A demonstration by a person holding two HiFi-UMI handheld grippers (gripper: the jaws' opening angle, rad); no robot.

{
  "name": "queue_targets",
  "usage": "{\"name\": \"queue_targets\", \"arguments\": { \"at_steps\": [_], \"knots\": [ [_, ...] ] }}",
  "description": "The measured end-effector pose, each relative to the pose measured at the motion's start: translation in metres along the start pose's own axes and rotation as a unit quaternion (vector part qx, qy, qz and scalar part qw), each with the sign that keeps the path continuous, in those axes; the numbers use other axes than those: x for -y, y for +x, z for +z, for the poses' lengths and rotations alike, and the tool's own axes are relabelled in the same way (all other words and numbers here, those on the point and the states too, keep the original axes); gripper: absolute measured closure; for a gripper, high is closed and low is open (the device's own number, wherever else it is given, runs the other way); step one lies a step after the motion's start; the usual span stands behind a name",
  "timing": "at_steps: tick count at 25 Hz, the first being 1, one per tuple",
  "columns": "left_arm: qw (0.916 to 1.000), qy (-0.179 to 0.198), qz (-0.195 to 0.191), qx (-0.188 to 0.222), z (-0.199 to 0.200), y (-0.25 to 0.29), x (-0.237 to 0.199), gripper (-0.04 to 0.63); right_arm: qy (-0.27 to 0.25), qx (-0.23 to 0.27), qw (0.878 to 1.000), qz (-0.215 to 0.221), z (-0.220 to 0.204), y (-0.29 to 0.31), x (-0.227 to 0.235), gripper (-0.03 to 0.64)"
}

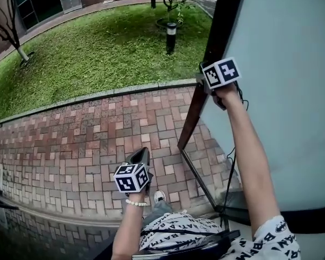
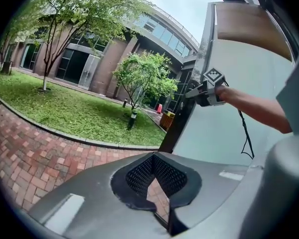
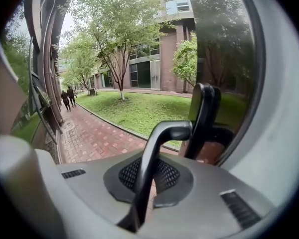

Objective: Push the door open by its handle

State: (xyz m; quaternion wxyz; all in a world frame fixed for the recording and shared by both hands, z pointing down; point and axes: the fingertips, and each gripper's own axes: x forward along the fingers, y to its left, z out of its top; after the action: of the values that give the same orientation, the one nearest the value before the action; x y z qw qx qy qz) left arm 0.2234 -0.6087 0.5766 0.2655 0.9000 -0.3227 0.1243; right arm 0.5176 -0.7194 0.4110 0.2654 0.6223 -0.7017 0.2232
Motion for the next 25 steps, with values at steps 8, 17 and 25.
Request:
{"name": "queue_targets", "arguments": {
  "at_steps": [8, 17, 25],
  "knots": [
    [0.9997, 0.011, -0.014, -0.016, 0.027, 0.023, -0.014, 0.606, 0.037, 0.000, 0.999, -0.036, 0.002, -0.016, 0.079, 0.607],
    [0.9987, 0.017, -0.023, -0.043, 0.022, 0.058, -0.017, 0.606, 0.073, 0.004, 0.995, -0.071, -0.012, -0.033, 0.160, 0.606],
    [0.9984, 0.023, -0.028, -0.043, 0.038, 0.086, -0.010, 0.607, 0.097, 0.002, 0.990, -0.099, -0.023, -0.045, 0.214, 0.606]
  ]
}}
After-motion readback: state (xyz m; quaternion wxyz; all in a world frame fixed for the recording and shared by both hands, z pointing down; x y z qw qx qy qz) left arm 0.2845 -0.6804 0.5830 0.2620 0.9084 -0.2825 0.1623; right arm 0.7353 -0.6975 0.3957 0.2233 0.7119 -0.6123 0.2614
